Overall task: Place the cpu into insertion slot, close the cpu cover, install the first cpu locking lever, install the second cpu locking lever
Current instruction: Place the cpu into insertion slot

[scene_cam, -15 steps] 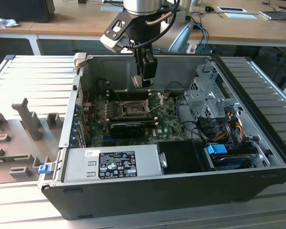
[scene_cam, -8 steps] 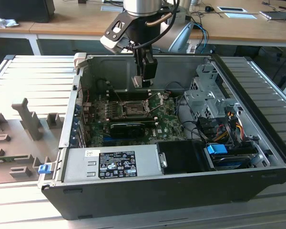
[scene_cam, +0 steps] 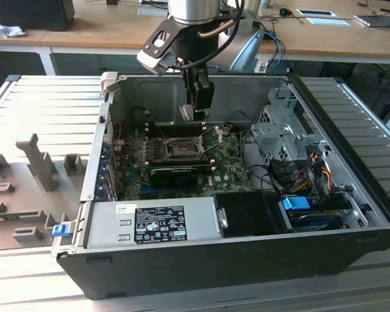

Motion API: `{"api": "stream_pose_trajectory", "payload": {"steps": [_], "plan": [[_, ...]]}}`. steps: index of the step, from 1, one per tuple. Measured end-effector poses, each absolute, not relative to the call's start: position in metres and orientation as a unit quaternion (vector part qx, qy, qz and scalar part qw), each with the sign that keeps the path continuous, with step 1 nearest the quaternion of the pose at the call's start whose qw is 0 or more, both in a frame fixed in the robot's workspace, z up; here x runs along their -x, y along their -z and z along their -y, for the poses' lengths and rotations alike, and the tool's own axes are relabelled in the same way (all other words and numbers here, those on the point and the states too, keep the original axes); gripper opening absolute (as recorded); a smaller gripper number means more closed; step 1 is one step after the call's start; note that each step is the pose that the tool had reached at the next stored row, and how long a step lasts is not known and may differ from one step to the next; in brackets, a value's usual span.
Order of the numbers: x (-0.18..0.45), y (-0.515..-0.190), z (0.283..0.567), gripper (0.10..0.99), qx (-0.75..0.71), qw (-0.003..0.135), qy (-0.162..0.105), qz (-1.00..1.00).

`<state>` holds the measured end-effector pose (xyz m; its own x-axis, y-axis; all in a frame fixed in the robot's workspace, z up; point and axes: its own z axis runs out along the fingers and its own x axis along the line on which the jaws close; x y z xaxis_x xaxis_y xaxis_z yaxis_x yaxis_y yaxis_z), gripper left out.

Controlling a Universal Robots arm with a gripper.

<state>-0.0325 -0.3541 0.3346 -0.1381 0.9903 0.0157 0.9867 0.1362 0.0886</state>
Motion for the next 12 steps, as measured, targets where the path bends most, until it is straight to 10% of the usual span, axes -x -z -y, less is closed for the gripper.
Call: {"api": "stream_pose_trajectory", "payload": {"steps": [12], "plan": [[0.0325,-0.331,0.3526,0.529,-0.657,0.023,-0.039,-0.753]]}}
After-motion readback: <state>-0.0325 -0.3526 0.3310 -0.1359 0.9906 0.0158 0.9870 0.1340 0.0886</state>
